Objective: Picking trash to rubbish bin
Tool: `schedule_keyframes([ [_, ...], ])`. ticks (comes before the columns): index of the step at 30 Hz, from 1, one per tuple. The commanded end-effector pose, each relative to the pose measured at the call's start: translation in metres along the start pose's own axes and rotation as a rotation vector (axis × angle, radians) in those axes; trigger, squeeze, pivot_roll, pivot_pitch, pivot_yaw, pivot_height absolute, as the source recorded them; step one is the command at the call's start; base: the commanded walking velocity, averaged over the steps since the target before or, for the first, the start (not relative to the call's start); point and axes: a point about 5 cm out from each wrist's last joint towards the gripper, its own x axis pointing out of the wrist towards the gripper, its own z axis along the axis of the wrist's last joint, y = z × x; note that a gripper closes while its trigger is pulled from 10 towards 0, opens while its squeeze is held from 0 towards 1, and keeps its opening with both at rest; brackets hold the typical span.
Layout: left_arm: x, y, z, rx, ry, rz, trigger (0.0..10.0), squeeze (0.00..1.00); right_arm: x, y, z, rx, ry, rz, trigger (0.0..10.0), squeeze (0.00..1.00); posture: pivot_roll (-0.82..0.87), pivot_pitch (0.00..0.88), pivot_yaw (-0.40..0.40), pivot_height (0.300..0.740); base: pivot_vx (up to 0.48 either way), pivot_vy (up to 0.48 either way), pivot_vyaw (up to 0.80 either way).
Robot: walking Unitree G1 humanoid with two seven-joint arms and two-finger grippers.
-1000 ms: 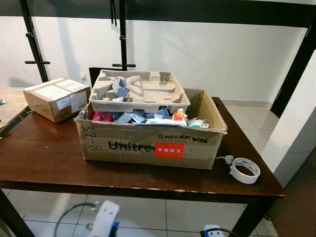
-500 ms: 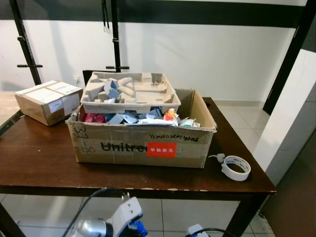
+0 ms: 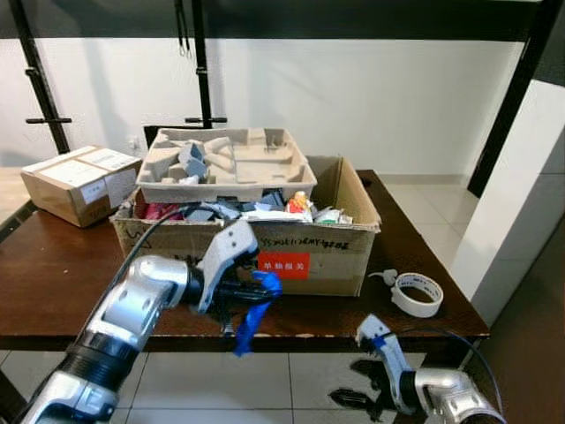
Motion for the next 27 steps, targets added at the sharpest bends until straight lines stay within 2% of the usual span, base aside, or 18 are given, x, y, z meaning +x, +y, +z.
schedule_keyframes([
  [1,-0.013,0.002,0.034,0.030,-0.112,-0.025,10.0,0.00,-0.010,-0.007,0.031,-0.012,-0.119,0.046,10.0,0.00,0.01,0.000,0.001,0.740,0.000,0.000,0.00],
  [4,-0.015,0.002,0.043,0.048,-0.156,-0.034,10.0,0.00,-0.012,-0.009,0.039,-0.015,-0.149,0.051,10.0,0.00,0.01,0.000,0.001,0.740,0.000,0.000,0.00],
  [6,-0.019,0.011,0.071,0.091,-0.315,-0.009,10.0,0.00,-0.019,-0.012,0.062,-0.023,-0.255,0.066,10.0,0.00,0.01,0.000,-0.005,0.740,0.000,0.000,0.00],
  [7,-0.019,0.014,0.078,0.100,-0.350,0.010,10.0,0.00,-0.020,-0.013,0.068,-0.029,-0.283,0.068,10.0,0.00,0.01,0.000,-0.005,0.740,0.000,0.000,0.00],
  [8,-0.020,0.023,0.088,0.128,-0.408,0.062,10.0,0.00,-0.025,-0.014,0.085,-0.015,-0.376,0.075,10.0,0.00,0.01,0.000,-0.007,0.740,0.000,0.000,0.00],
  [9,-0.020,0.023,0.088,0.128,-0.408,0.062,10.0,0.00,-0.025,-0.014,0.085,-0.015,-0.376,0.075,10.0,0.00,0.01,0.000,-0.007,0.740,0.000,0.000,0.00],
  [11,-0.018,0.032,0.095,0.155,-0.426,0.126,10.0,0.00,-0.032,-0.017,0.107,-0.013,-0.480,0.070,10.0,0.00,0.01,0.000,-0.007,0.740,0.000,0.000,0.00],
  [12,-0.018,0.032,0.095,0.155,-0.426,0.126,10.0,0.00,-0.032,-0.017,0.107,-0.013,-0.480,0.070,10.0,0.00,0.01,0.000,-0.007,0.740,0.000,0.000,0.00],
  [13,-0.014,0.039,0.098,0.182,-0.421,0.172,10.0,0.00,-0.038,-0.016,0.123,-0.031,-0.545,0.088,10.0,0.00,0.01,0.000,-0.007,0.740,0.000,0.000,0.00],
  [15,-0.011,0.041,0.100,0.199,-0.421,0.191,10.0,0.00,-0.042,-0.014,0.133,-0.047,-0.578,0.108,10.0,0.00,0.01,0.000,-0.007,0.740,0.000,0.000,0.00],
  [18,-0.008,0.045,0.104,0.208,-0.441,0.221,10.0,0.00,-0.044,-0.011,0.138,-0.062,-0.585,0.124,10.0,0.00,0.01,0.000,-0.006,0.740,0.000,0.000,0.00],
  [23,0.009,0.069,0.109,0.252,-0.463,0.440,10.0,0.00,-0.044,-0.003,0.144,-0.084,-0.577,0.171,10.0,0.00,0.01,0.000,-0.005,0.740,0.000,0.000,0.00],
  [27,0.015,0.075,0.113,0.280,-0.461,0.519,10.0,0.00,-0.041,0.003,0.140,-0.071,-0.571,0.190,10.0,0.00,0.01,0.000,0.000,0.740,0.000,0.000,0.00],
])
